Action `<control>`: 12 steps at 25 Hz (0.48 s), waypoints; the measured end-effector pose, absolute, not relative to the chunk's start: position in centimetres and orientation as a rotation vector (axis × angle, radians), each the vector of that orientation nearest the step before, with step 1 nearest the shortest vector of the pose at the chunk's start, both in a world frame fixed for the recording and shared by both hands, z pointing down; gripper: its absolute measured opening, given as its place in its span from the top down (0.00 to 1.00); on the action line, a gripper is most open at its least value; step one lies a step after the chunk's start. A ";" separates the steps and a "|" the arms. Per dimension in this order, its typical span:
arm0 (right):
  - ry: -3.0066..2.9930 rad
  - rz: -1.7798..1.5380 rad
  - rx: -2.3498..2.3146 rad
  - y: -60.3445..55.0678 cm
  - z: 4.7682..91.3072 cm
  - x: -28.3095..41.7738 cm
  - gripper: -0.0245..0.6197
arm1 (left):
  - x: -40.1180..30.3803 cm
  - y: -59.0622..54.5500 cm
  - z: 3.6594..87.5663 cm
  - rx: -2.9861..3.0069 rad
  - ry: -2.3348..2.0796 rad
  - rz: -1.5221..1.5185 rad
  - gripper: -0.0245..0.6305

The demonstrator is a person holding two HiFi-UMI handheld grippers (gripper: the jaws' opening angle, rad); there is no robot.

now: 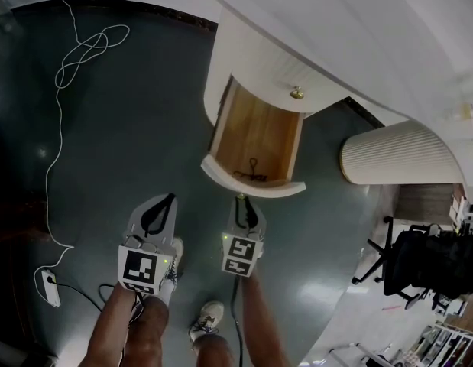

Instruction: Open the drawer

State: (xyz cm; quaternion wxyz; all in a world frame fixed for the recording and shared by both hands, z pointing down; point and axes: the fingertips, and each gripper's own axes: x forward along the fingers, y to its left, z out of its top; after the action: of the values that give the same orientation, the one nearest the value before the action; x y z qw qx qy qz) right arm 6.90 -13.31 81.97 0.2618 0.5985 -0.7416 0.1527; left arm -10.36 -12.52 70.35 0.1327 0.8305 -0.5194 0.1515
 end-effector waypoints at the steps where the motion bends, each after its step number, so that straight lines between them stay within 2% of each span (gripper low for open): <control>1: -2.006 0.413 1.618 -13.1 82.0 6.9 0.80 | -10.4 -12.4 70.3 2.409 -1.504 0.444 0.95; 12: -2.003 0.416 1.602 -11.1 82.2 6.7 0.80 | -10.4 -11.5 70.2 2.413 -1.522 0.434 0.95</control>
State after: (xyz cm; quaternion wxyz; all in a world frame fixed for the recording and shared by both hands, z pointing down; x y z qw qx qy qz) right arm 6.71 -11.05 82.24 0.2685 0.5939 -0.7426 0.1543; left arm -10.44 -11.50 70.19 0.1279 0.8293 -0.5231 0.1491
